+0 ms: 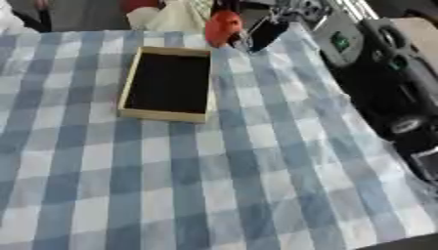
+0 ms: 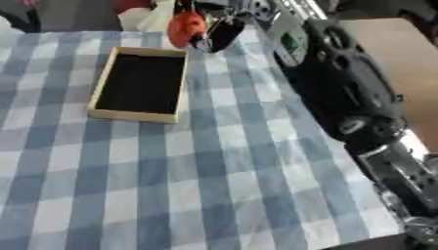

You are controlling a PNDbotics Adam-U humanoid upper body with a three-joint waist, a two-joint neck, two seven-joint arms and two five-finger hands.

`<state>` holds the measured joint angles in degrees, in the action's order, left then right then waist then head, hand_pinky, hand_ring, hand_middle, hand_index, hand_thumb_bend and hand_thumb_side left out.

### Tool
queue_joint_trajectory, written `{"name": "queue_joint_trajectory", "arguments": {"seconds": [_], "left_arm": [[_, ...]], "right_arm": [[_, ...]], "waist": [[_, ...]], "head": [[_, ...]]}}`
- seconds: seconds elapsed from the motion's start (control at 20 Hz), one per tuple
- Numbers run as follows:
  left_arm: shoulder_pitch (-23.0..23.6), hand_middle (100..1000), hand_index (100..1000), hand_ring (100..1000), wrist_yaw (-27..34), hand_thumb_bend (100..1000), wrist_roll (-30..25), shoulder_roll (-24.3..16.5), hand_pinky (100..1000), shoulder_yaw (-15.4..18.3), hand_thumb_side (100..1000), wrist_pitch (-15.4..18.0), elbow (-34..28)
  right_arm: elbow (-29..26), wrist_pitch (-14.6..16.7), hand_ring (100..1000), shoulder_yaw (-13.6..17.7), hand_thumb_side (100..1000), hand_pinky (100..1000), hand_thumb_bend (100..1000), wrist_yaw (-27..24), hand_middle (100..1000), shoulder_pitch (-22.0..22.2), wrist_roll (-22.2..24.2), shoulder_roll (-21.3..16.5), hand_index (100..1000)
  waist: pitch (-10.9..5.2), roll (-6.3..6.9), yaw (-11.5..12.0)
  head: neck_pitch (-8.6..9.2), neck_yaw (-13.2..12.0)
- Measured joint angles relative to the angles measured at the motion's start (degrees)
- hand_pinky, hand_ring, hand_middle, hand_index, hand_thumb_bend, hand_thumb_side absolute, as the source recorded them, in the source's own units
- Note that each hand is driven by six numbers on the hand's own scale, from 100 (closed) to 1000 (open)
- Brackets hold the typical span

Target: Pick up objects on the table and place them in the box.

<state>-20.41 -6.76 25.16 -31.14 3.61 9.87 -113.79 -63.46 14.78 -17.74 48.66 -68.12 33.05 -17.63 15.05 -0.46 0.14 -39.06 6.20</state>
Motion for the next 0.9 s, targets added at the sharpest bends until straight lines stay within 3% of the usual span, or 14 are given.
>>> {"name": "queue_joint_trajectory", "arguments": {"seconds": [0.4, 0.9], "left_arm": [[-1.36, 738, 830, 783, 0.38, 554, -0.36, 1.02, 780, -0.31, 709, 0.16, 0.00], [-1.99, 737, 831, 780, 0.69, 552, -0.68, 1.51, 778, -0.60, 709, 0.30, 0.00]], "right_arm": [[4.97, -0.29, 632, 2.43, 100, 675, 100, 7.27, 574, -0.46, -3.49, 6.51, 764], [11.53, -3.81, 627, 6.87, 100, 665, 100, 15.87, 571, -1.01, -9.12, 10.67, 760]], "waist": [[0.89, 0.04, 1.72], [2.10, -0.01, 2.71]], "head": [[1.10, 1.62], [1.99, 2.75]]}}
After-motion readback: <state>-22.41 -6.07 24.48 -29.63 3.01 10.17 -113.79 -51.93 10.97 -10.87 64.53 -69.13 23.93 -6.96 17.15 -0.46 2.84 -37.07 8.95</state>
